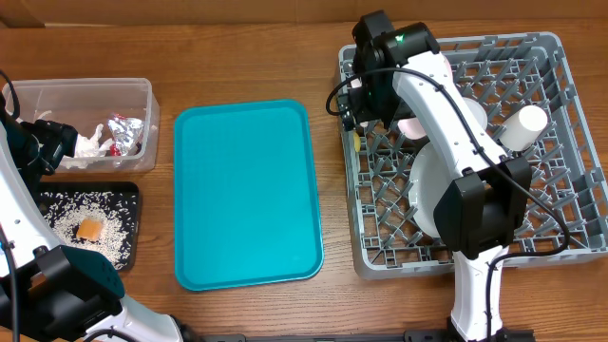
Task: Sort waste into correct bins and load items into the dishwasher rack
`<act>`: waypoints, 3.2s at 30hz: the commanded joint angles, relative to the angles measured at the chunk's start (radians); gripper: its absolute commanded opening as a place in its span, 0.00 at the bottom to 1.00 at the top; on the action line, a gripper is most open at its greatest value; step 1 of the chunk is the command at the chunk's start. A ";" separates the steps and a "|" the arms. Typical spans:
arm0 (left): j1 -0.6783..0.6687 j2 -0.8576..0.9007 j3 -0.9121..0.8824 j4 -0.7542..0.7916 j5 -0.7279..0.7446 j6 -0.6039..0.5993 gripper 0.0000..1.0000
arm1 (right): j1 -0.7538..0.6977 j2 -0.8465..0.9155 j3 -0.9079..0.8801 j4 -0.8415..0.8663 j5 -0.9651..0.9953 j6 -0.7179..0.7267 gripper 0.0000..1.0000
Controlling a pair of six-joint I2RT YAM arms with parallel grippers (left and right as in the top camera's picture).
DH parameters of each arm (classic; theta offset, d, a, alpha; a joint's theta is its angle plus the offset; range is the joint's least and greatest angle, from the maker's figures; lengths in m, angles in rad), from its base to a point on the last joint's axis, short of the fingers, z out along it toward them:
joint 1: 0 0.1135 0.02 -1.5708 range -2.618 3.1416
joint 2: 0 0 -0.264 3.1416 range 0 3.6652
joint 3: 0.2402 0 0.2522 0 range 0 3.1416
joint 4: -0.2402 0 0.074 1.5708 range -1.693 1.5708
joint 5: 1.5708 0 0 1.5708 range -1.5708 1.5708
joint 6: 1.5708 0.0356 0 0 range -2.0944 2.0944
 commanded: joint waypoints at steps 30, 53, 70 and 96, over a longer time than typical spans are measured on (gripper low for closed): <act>-0.009 -0.008 -0.003 0.001 -0.009 -0.014 1.00 | -0.008 -0.680 -0.238 -0.205 0.347 0.573 1.00; -0.009 -0.008 -0.003 0.001 -0.009 -0.014 1.00 | -0.008 -0.898 -0.503 -0.199 0.100 0.589 1.00; -0.009 -0.008 -0.003 0.001 -0.009 -0.014 1.00 | -0.021 -0.976 -0.525 -0.033 0.198 0.480 1.00; -0.010 -0.008 -0.003 0.001 -0.009 -0.014 1.00 | -0.249 -1.978 -1.861 1.031 -0.256 0.109 1.00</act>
